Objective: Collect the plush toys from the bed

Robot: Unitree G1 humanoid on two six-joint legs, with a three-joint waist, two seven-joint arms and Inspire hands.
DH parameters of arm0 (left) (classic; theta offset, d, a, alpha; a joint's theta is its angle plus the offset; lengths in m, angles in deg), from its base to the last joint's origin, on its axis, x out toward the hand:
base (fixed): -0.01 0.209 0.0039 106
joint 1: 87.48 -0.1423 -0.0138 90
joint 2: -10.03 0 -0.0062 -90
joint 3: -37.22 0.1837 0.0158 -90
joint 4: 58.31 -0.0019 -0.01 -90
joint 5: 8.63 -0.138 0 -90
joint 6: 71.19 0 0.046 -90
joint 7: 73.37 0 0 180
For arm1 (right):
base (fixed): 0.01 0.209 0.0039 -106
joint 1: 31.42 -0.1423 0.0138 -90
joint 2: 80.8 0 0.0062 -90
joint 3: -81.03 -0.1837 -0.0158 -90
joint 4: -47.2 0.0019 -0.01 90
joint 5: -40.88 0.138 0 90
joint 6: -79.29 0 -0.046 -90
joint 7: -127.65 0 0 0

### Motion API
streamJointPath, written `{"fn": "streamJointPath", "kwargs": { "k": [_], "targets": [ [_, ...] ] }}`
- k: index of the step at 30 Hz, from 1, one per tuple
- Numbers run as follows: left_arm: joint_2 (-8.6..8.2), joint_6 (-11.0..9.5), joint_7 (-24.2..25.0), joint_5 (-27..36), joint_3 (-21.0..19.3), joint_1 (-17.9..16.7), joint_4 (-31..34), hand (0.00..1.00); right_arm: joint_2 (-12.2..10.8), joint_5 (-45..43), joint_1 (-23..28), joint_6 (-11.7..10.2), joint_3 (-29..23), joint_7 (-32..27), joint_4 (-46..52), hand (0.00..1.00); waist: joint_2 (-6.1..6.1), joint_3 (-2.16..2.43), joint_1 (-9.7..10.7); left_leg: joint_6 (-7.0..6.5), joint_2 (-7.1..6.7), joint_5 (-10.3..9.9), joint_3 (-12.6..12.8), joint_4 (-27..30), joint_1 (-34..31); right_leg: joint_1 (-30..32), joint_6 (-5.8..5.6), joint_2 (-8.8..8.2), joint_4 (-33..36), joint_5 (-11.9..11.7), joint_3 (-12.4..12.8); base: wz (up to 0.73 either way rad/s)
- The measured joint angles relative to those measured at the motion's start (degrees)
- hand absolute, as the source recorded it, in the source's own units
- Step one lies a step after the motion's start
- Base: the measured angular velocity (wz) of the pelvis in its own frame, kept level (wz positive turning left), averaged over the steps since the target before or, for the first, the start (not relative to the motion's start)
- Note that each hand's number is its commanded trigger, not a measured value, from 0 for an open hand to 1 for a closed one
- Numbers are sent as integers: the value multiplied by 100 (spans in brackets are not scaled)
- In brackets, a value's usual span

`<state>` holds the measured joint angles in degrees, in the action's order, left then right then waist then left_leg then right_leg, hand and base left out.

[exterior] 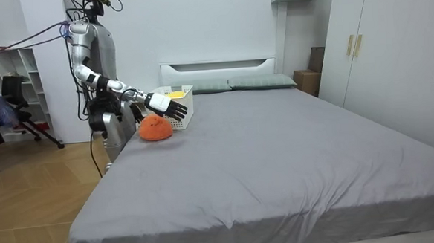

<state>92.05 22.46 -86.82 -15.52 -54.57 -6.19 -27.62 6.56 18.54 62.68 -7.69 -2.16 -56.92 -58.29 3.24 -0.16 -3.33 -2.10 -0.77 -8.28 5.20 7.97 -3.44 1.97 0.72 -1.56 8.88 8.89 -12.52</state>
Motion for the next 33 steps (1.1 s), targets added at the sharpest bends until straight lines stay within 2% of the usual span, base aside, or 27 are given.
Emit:
{"fn": "streamJointPath", "kwargs": {
  "k": [5, 11, 19, 22, 25, 29, 33],
  "targets": [
    [-4, 1, 11, -3, 2, 85, -46, 0, -6, -10, -6, 5, 152, 377, -190, 0, 21, -17, 8, 0, 0, 0, 1, -17, -129, 119, -1, 1, -6, -1, -12, 0],
    [-13, 1, 45, -3, 150, 157, -46, 0, -4, -47, -46, 2, 155, 630, -164, 0, 38, -19, 6, 0, 1, 2, 10, -15, -319, 318, 1, 2, 7, -3, -9, 0],
    [-8, 4, 157, -3, 149, 211, -108, 0, 0, -245, -43, 2, 226, 954, -165, 0, 55, -27, 12, 0, 1, 2, 22, -13, -343, 338, 1, 0, -12, -3, -2, 0],
    [47, 4, 237, -3, 147, 279, -151, 0, 36, -312, -37, 3, 377, 1202, -165, 0, 109, -53, 10, 0, 6, 2, 27, 24, -361, 341, 1, 0, 1, -3, -5, 0],
    [100, 4, 293, -3, 151, 318, -152, 0, 41, -439, -30, 12, 500, 1430, -165, 0, 157, -56, 6, 0, 11, 1, 27, 68, -434, 426, 5, -6, 74, -6, -7, 0],
    [183, 5, 326, -1, 275, 342, -173, 0, 133, -554, -65, 38, 751, 1695, -165, 0, 187, -45, -8, -2, 11, 1, 29, 68, -430, 427, 6, -7, 95, -7, -8, 0],
    [217, 5, 361, 38, 314, 387, -242, 0, 179, -612, -117, 64, 794, 1938, -166, 0, 207, -37, -11, -4, 12, 3, 28, 69, -427, 427, 8, -7, 105, -8, -7, 0]
  ]
}}
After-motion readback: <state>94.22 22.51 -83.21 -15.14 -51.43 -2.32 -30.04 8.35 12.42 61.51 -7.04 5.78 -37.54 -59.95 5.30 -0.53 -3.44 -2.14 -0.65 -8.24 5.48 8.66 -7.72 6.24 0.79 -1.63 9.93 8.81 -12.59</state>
